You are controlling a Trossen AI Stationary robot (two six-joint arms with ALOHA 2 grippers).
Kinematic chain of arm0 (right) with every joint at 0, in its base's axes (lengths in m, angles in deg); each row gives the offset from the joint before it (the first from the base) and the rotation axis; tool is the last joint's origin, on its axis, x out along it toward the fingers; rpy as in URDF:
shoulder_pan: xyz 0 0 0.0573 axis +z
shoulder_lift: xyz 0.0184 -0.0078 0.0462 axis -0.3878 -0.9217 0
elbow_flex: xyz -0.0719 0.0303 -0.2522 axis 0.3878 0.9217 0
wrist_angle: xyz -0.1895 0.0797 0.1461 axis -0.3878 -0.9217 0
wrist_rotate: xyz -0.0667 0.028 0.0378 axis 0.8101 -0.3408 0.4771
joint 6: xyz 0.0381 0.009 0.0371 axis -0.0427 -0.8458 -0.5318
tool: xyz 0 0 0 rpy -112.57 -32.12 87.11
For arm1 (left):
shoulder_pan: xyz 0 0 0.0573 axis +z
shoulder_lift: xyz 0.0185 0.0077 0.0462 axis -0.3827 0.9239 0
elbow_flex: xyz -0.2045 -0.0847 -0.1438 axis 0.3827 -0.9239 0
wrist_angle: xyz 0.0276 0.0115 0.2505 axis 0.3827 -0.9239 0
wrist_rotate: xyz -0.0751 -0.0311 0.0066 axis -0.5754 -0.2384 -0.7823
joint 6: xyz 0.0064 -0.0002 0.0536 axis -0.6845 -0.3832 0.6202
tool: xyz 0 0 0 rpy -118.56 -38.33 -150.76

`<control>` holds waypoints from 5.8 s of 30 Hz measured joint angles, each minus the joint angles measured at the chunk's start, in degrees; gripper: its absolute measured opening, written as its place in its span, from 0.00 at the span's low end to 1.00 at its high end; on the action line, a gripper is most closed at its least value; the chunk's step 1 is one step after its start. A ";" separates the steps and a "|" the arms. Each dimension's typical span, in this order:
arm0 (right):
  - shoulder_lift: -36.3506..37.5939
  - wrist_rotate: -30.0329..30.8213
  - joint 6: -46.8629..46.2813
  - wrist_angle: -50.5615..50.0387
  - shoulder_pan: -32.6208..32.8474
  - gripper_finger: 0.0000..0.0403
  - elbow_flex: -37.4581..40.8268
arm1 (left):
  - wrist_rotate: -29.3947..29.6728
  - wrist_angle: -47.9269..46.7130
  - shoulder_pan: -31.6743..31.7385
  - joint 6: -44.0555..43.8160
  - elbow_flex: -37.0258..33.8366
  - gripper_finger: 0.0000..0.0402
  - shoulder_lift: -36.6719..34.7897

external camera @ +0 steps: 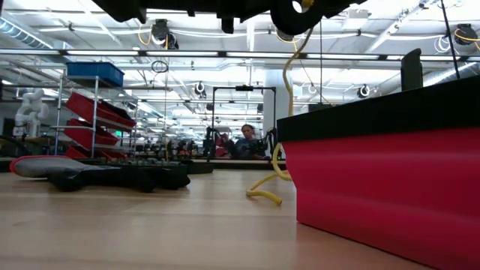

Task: Coil cords
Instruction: Coil the yellow wire onto the spool

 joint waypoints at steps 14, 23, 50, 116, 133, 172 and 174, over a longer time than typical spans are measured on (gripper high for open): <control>0.87 11.03 0.43 -2.13 -0.36 0.10 -0.02 | 4.76 5.50 -0.06 6.49 0.00 0.01 -0.71; 1.66 14.55 -3.25 2.98 -1.27 0.26 5.35 | 11.04 13.84 -0.33 9.47 0.02 0.00 -2.04; -11.90 4.28 -11.42 51.33 -2.69 0.23 26.40 | 10.94 17.13 -0.60 11.73 0.02 0.00 -2.02; -15.79 18.50 -20.23 33.41 6.62 0.00 12.57 | 33.50 6.84 -3.93 33.38 0.07 0.00 5.46; -12.96 20.35 -24.69 18.48 3.42 0.00 12.52 | 26.69 19.44 -5.77 31.32 0.00 0.00 5.27; -12.96 9.92 -20.71 30.30 8.41 0.00 11.69 | 33.67 14.61 -2.27 30.06 0.00 0.00 7.42; -12.96 8.82 -19.82 30.32 8.41 0.00 10.78 | 33.88 13.52 -2.24 30.05 0.00 0.00 7.42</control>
